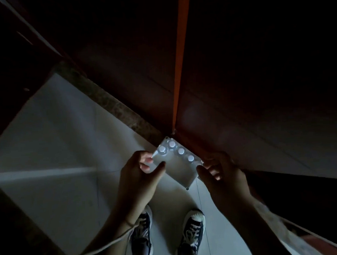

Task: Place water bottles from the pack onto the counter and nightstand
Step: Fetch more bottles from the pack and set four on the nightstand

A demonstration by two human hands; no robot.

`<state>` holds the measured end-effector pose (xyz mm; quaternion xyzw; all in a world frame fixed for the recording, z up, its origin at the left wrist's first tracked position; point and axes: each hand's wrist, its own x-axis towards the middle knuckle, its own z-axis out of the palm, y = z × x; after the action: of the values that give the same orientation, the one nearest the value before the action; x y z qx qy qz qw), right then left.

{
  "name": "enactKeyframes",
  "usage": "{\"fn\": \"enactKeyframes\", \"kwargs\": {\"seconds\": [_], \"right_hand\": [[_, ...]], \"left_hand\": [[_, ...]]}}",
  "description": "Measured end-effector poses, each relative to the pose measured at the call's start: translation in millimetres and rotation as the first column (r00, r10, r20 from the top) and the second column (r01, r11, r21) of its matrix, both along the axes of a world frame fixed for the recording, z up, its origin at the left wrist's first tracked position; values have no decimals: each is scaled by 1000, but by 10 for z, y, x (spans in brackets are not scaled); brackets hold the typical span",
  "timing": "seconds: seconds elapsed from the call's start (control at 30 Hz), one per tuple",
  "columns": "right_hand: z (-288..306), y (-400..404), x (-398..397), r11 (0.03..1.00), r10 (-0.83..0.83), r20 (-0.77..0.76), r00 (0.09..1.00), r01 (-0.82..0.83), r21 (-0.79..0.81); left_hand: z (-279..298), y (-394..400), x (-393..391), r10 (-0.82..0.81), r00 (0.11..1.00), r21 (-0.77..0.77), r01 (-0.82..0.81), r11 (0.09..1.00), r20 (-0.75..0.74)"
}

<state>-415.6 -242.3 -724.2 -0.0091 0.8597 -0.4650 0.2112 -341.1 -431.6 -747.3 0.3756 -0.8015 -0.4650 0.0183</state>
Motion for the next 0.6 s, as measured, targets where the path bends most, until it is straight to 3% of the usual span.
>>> {"fn": "enactKeyframes", "kwargs": {"seconds": [0.2,0.33,0.47,0.6], "right_hand": [[-2167,18,57,962,-247,6,969,244,118],[-3461,-12,131,936,-320,21,947,312,161],[-4481,20,177,921,-366,-19,930,365,137],[-5032,79,164,877,-476,-14,880,475,67]], "left_hand": [[-2302,-206,-253,-74,995,-113,81,990,67],[-3634,-377,-367,-185,972,-32,191,981,144],[-4584,-437,-502,-239,967,-45,244,969,90],[-5039,-459,-556,-200,979,-118,203,972,32]]}}
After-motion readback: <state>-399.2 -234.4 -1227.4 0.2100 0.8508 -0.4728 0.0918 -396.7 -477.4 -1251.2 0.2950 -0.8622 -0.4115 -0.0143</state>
